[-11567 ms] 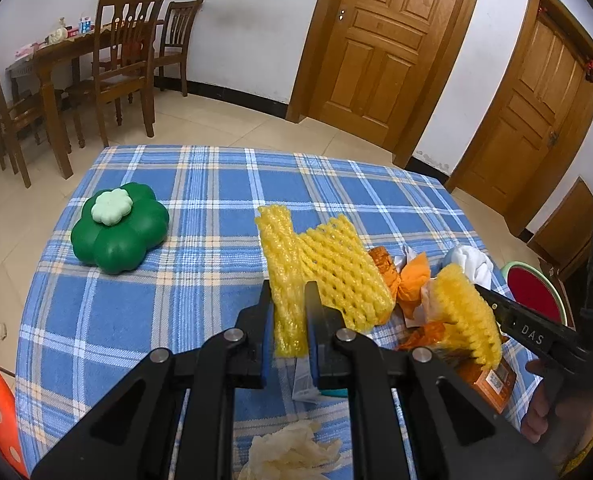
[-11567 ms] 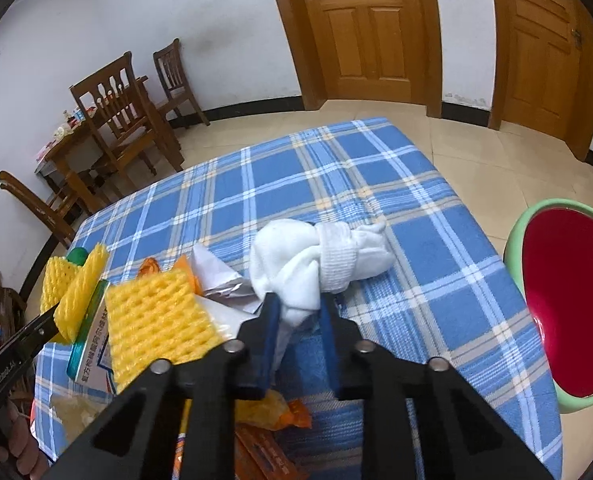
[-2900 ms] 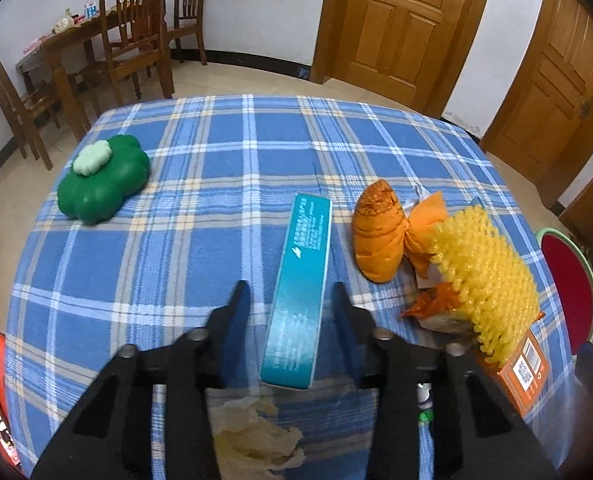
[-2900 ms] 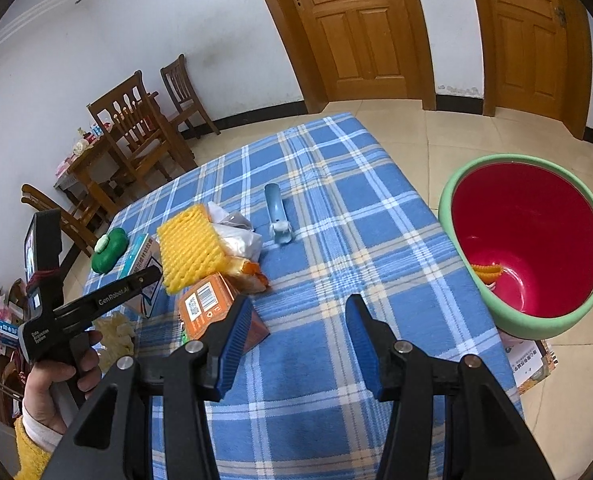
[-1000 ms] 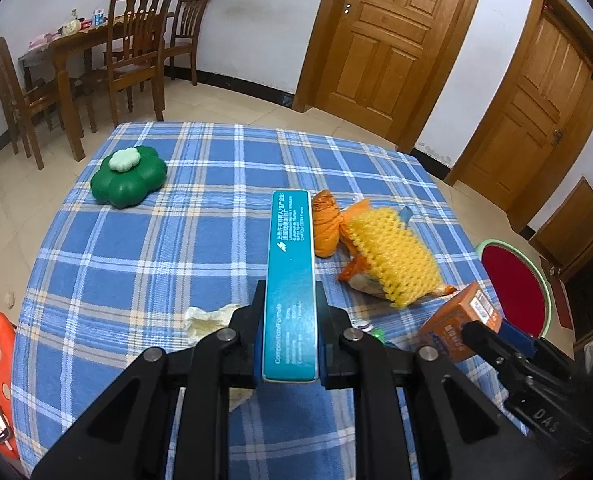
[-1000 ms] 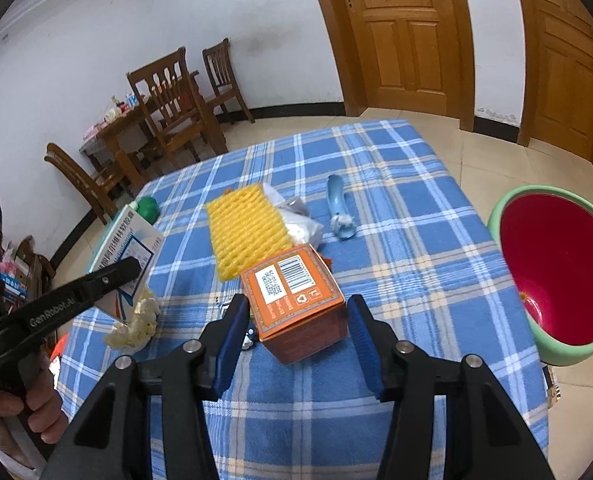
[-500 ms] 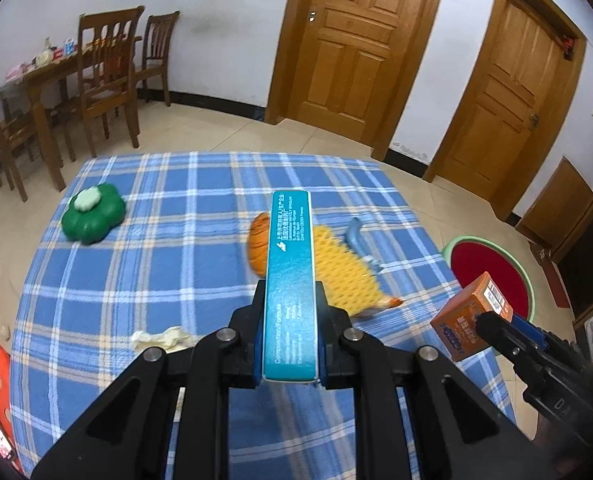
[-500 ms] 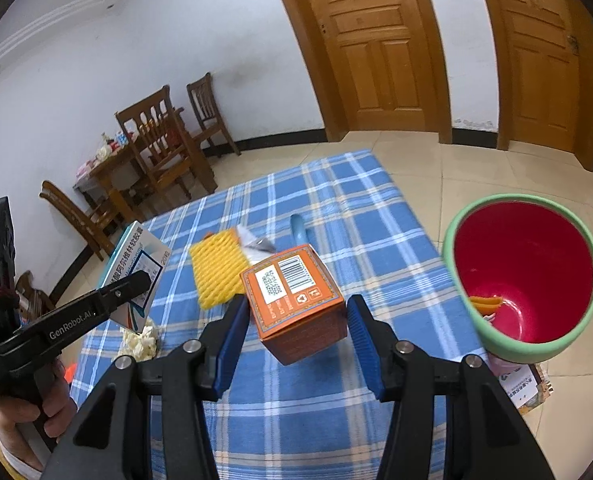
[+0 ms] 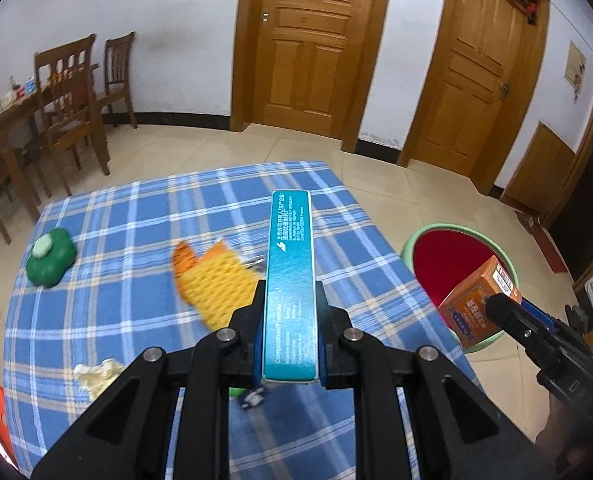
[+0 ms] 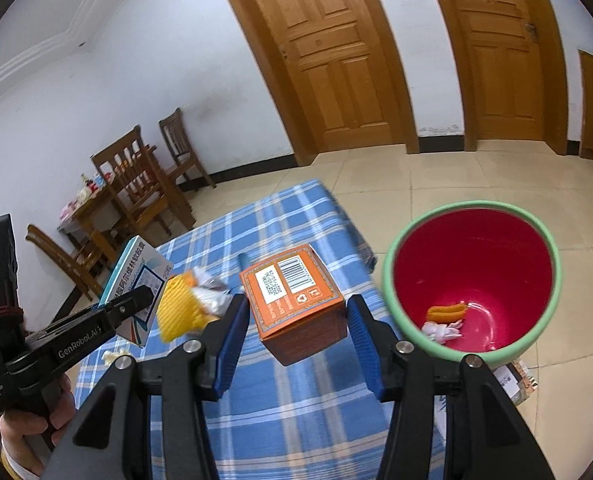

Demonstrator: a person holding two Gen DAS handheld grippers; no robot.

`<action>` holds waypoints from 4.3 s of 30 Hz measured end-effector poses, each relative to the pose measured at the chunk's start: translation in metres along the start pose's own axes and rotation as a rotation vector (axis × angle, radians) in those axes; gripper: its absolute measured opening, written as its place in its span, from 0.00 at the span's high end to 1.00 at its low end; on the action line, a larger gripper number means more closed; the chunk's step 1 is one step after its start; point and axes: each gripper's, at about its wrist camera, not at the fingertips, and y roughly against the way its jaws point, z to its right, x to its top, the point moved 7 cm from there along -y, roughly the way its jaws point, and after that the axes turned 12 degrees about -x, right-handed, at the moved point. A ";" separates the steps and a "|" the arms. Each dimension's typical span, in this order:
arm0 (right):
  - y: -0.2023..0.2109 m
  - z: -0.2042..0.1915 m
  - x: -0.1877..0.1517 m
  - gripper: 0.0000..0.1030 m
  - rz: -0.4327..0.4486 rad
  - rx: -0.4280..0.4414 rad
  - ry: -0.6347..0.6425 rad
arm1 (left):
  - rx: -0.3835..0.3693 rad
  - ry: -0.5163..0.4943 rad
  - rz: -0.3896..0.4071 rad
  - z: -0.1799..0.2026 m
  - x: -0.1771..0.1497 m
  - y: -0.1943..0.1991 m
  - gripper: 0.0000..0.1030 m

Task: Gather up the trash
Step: 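Carry the orange box with the right tool over the red bucket, then open the right tool to drop the orange box while the left tool drops the teal box into the bucket, then move both tools back over the table toward the foam net and white paper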

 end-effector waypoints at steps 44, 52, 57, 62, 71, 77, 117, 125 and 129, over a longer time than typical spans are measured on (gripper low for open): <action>-0.049 0.203 -0.015 0.46 -0.072 -0.246 -0.318 | -0.171 -0.249 -0.280 0.169 -0.018 -0.176 0.82; -0.047 0.204 -0.016 0.46 -0.071 -0.246 -0.331 | -0.170 -0.241 -0.260 0.173 -0.015 -0.175 0.56; -0.045 0.204 -0.014 0.46 -0.067 -0.237 -0.337 | -0.163 -0.224 -0.252 0.170 -0.012 -0.171 0.53; -0.039 0.203 -0.010 0.46 -0.054 -0.233 -0.336 | -0.157 -0.210 -0.246 0.166 -0.009 -0.164 0.52; -0.026 0.191 -0.006 0.46 -0.030 -0.219 -0.325 | -0.152 -0.171 -0.223 0.152 -0.006 -0.141 0.52; -0.016 0.176 -0.004 0.46 -0.013 -0.201 -0.308 | -0.139 -0.145 -0.201 0.140 -0.004 -0.121 0.52; -0.015 0.013 -0.032 0.43 -0.097 -0.005 -0.053 | 0.181 0.161 -0.089 -0.083 -0.059 0.023 0.49; -0.025 -0.022 -0.043 0.42 -0.134 0.031 0.020 | 0.254 0.221 -0.088 -0.126 -0.077 0.041 0.45; -0.030 -0.041 -0.047 0.41 -0.149 0.042 0.057 | 0.266 0.250 -0.099 -0.140 -0.085 0.042 0.44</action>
